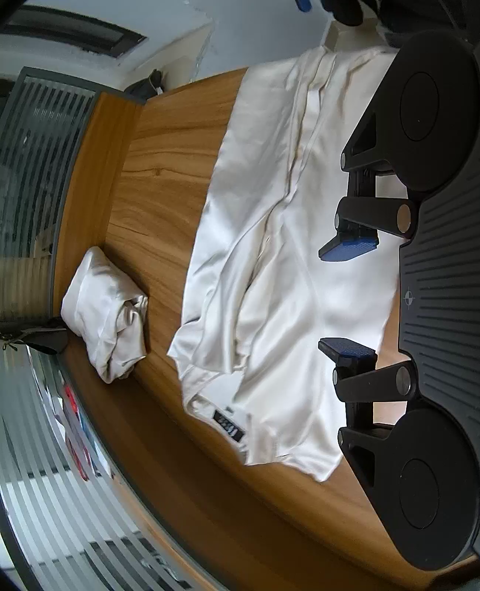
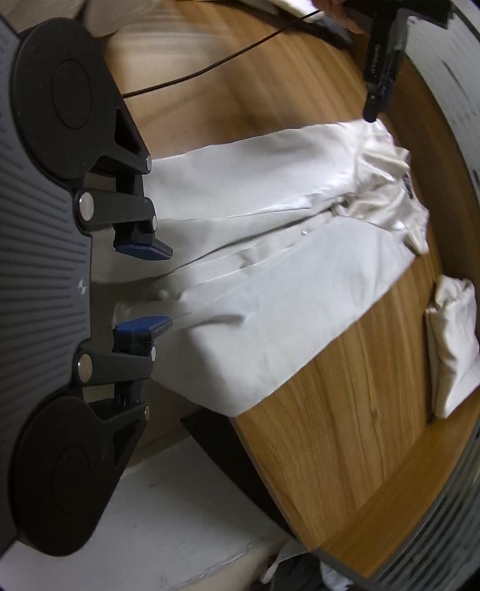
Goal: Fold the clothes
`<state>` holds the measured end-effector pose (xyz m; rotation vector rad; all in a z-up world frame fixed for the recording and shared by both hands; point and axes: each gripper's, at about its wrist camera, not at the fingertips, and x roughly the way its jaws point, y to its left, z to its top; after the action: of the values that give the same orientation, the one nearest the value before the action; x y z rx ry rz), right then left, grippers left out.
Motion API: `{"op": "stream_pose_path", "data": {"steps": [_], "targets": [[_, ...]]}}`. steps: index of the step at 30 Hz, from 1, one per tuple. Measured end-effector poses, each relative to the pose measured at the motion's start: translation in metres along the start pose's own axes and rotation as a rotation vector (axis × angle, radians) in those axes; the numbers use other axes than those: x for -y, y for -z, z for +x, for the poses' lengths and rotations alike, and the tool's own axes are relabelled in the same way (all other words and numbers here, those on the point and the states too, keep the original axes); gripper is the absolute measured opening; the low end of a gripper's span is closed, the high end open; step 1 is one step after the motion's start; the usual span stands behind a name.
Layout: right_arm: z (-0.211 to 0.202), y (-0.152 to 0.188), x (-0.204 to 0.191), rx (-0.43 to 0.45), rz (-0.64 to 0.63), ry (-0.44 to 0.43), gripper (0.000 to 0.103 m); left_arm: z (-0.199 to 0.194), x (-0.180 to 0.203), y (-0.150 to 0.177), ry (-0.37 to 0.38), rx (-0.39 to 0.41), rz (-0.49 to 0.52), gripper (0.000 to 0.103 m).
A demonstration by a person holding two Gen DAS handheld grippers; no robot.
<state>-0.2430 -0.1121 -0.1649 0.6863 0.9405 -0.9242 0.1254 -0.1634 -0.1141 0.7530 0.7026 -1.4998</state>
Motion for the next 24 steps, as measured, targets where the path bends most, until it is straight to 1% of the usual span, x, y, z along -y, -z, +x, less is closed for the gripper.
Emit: {"op": "stream_pose_path", "data": {"steps": [4, 5, 7, 8, 9, 12, 14, 15, 16, 17, 18, 21, 23, 24], "targets": [[0.015, 0.017, -0.009, -0.001, -0.032, -0.029, 0.038, -0.004, 0.018, 0.013, -0.012, -0.036, -0.03, 0.049], [0.019, 0.021, -0.014, -0.001, -0.031, -0.029, 0.04, -0.003, 0.022, 0.016, -0.012, -0.048, -0.033, 0.05], [0.029, 0.03, -0.025, 0.013, -0.024, -0.034, 0.046, -0.001, 0.031, 0.021, -0.011, -0.071, -0.04, 0.05], [0.033, 0.035, -0.031, 0.019, -0.023, -0.035, 0.052, 0.0, 0.034, 0.023, -0.015, -0.084, -0.038, 0.05], [0.038, 0.039, -0.038, 0.021, -0.026, -0.031, 0.055, 0.001, 0.038, 0.025, -0.022, -0.098, -0.032, 0.05], [0.056, 0.049, -0.057, 0.018, -0.04, 0.004, 0.056, -0.004, 0.043, 0.027, -0.035, -0.106, -0.034, 0.05], [0.067, 0.055, -0.067, 0.02, -0.07, 0.064, 0.055, -0.009, 0.045, 0.027, -0.04, -0.104, -0.044, 0.05], [0.073, 0.057, -0.071, 0.019, -0.085, 0.093, 0.05, -0.011, 0.045, 0.026, -0.04, -0.102, -0.046, 0.05], [0.077, 0.059, -0.071, 0.011, -0.092, 0.113, 0.04, -0.012, 0.046, 0.027, -0.041, -0.1, -0.045, 0.05], [0.081, 0.061, -0.072, 0.003, -0.098, 0.132, 0.011, -0.013, 0.047, 0.027, -0.043, -0.099, -0.043, 0.05], [0.084, 0.063, -0.072, -0.003, -0.103, 0.143, 0.003, -0.014, 0.047, 0.027, -0.044, -0.098, -0.039, 0.05], [0.067, 0.062, -0.065, 0.018, -0.095, 0.096, 0.002, -0.016, 0.049, 0.029, -0.046, -0.095, -0.022, 0.05], [0.045, 0.058, -0.057, 0.041, -0.099, 0.043, 0.002, -0.017, 0.052, 0.031, -0.043, -0.094, -0.014, 0.05], [0.033, 0.055, -0.05, 0.048, -0.093, -0.001, 0.002, -0.017, 0.053, 0.032, -0.039, -0.093, -0.013, 0.05]]}}
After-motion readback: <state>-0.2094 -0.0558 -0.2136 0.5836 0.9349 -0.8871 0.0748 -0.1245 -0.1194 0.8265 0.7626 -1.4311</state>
